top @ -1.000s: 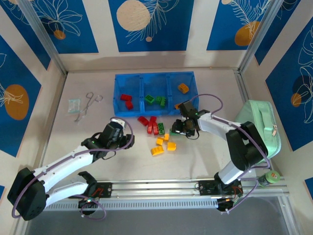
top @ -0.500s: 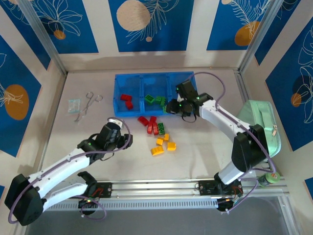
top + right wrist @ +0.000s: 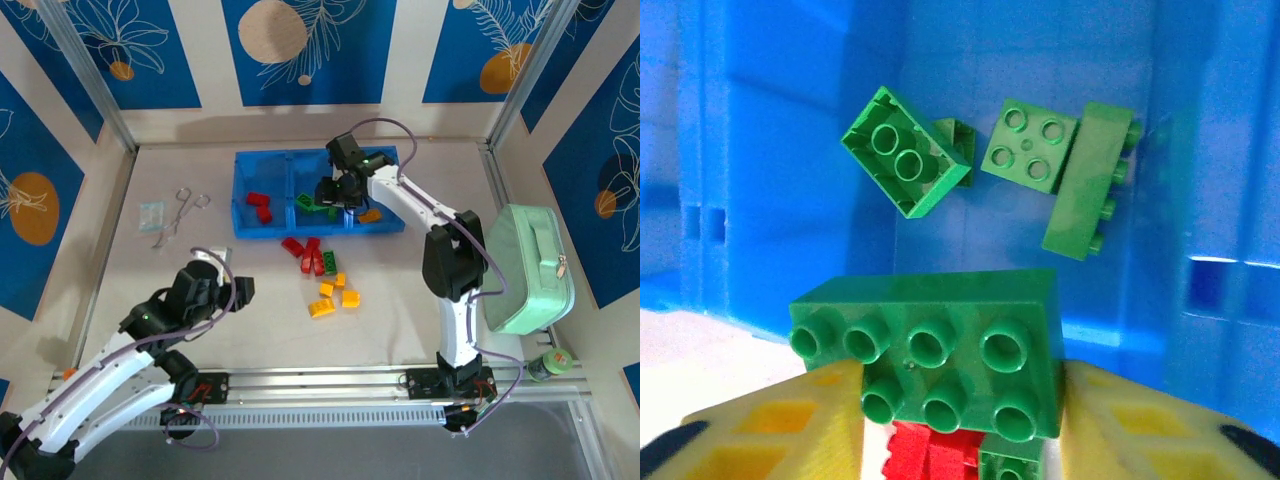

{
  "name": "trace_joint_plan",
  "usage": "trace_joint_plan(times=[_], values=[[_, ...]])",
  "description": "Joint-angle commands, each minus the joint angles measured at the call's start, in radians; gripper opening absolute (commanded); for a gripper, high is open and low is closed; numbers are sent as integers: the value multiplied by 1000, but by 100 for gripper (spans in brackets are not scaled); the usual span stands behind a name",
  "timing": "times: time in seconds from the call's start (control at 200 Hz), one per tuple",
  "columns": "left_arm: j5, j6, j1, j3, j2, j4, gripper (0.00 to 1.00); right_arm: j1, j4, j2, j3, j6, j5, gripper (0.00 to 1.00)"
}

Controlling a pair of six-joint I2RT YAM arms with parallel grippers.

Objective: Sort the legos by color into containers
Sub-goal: Place the lego in the container, then pick up the lego from the center of the table.

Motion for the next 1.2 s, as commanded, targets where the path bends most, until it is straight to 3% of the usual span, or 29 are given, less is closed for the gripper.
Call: trace_joint_plan(times=[0.0,0.07,0.18,0.42,0.74,1.196], values=[[24,-23,-8,21,3,-31,67,13,-92,39,86,-14,17,65],[36,-24,-7,22,14,-23,67,16,-133,54,133,-15,15,80],[56,-23,-7,25,38,3,68,34,-152,18,138,-20,58,86],[133,-20,-7,41,189,122,69,51,-66,-192,-45,2,52,87],[237,4,-24,154,547,309,70,44,89,-499,-421,61,41,86],[217,32,-56,347,972,388,64,-29,158,-832,-857,131,19,84]])
